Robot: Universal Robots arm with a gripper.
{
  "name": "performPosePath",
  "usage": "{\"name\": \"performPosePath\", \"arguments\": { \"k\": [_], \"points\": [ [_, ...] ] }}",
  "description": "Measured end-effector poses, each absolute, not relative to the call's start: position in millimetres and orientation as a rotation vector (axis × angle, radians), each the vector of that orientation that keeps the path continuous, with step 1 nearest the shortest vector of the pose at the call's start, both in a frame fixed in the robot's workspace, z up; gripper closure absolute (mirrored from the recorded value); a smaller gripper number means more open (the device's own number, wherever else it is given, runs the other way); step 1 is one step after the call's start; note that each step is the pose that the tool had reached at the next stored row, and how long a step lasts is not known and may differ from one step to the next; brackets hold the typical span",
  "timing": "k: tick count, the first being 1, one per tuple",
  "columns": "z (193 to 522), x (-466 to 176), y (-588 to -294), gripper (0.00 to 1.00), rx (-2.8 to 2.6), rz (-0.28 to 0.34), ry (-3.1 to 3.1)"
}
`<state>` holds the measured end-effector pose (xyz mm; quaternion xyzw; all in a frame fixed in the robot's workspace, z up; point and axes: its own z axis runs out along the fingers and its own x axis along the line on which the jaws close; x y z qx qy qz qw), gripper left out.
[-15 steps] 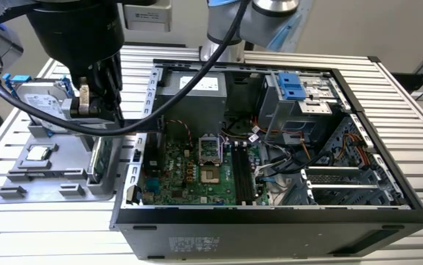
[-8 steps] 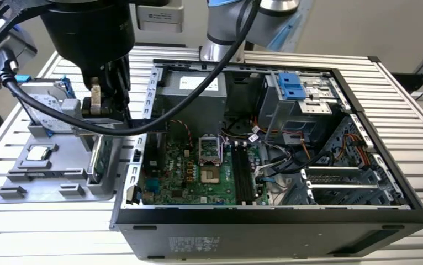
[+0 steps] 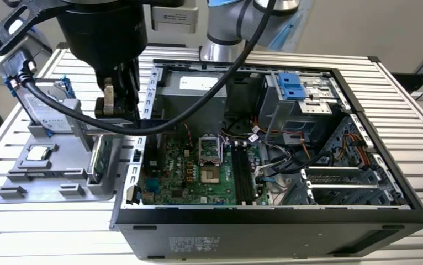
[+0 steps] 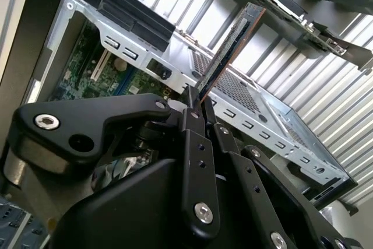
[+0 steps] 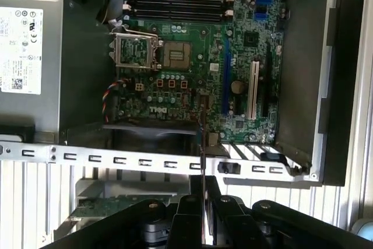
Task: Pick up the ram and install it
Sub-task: 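Pick up the ram and move it above insertion slot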
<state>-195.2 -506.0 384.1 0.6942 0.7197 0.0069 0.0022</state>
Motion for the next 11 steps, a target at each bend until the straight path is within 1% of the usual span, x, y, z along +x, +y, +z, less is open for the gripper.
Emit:
{"name": "performPosePath", "arguments": {
  "k": [11],
  "points": [
    [384,-177,-506,1.0,2.18,0.018,2.26]
  ]
}}
